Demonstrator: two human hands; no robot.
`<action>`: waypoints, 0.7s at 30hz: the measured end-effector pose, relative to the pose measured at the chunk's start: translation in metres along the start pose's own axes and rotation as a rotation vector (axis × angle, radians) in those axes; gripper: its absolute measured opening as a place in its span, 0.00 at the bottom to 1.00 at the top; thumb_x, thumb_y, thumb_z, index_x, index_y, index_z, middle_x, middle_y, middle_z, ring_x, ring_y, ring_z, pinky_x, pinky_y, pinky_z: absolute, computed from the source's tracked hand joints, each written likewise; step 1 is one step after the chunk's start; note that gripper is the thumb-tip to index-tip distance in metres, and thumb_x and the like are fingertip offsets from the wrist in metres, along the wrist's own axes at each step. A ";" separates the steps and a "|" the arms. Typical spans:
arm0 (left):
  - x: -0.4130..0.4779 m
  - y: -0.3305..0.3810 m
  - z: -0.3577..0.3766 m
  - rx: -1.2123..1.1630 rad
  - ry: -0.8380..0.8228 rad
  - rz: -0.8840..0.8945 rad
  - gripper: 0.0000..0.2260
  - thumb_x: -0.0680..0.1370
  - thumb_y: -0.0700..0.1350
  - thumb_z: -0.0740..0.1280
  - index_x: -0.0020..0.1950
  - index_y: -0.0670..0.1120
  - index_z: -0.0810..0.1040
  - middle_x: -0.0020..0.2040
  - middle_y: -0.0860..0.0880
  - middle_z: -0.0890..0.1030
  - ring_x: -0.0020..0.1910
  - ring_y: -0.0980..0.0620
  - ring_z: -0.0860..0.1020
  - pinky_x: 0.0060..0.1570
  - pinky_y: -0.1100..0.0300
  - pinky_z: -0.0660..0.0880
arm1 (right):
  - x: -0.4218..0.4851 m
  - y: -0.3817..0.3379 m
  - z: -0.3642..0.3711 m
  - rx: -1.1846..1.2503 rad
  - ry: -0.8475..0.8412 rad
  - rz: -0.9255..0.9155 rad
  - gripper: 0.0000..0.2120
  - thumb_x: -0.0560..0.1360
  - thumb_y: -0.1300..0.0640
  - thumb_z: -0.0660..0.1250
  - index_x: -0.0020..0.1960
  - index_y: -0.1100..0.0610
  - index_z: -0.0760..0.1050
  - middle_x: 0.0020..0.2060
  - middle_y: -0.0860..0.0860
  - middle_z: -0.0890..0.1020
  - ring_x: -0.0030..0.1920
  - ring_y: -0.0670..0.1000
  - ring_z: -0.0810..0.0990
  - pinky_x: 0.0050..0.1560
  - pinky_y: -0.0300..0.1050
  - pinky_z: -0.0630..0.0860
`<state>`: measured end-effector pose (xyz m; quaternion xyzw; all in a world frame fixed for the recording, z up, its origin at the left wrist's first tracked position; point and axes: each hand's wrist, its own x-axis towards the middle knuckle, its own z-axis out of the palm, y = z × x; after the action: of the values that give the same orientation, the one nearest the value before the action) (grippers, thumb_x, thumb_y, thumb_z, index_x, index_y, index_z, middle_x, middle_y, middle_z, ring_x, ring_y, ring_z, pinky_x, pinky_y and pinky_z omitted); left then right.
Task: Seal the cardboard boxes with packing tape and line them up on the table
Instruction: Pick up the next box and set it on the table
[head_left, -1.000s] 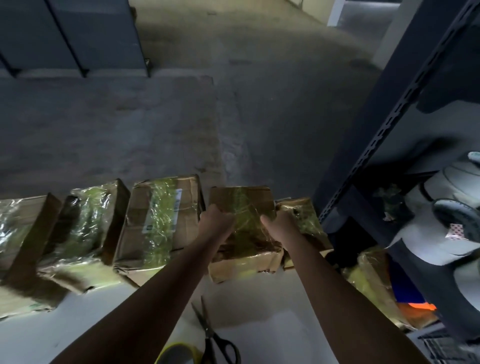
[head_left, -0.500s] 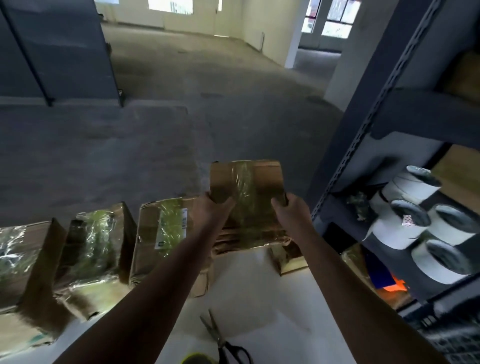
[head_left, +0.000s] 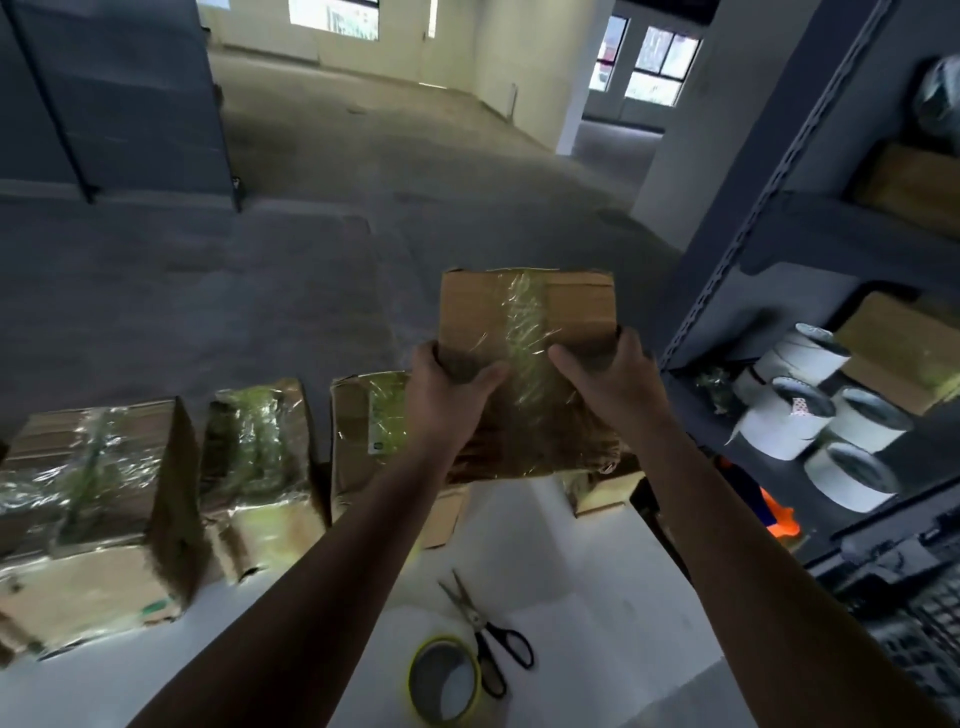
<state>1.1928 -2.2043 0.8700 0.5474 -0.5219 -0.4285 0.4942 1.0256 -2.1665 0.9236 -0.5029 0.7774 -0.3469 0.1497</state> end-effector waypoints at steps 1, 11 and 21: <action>-0.006 0.002 -0.004 -0.022 0.003 0.002 0.31 0.70 0.53 0.76 0.67 0.46 0.67 0.57 0.53 0.75 0.55 0.52 0.76 0.53 0.55 0.75 | -0.004 -0.002 -0.002 -0.007 0.000 -0.012 0.39 0.68 0.35 0.69 0.70 0.54 0.61 0.63 0.56 0.68 0.60 0.58 0.72 0.50 0.46 0.66; -0.069 -0.004 -0.059 -0.013 0.022 -0.045 0.32 0.62 0.56 0.80 0.61 0.46 0.73 0.51 0.51 0.82 0.45 0.55 0.82 0.38 0.63 0.78 | -0.059 -0.008 -0.008 -0.021 -0.189 -0.132 0.30 0.73 0.35 0.63 0.62 0.57 0.70 0.56 0.55 0.72 0.55 0.56 0.75 0.50 0.48 0.72; -0.154 -0.049 -0.145 0.185 0.079 -0.187 0.36 0.56 0.64 0.79 0.58 0.49 0.76 0.49 0.49 0.84 0.47 0.52 0.83 0.45 0.58 0.79 | -0.131 -0.003 0.052 0.006 -0.597 -0.224 0.27 0.75 0.37 0.62 0.54 0.60 0.79 0.47 0.56 0.84 0.43 0.52 0.82 0.50 0.48 0.78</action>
<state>1.3294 -2.0390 0.8351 0.6534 -0.4859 -0.4010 0.4197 1.1165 -2.0718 0.8736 -0.6645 0.6380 -0.2006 0.3335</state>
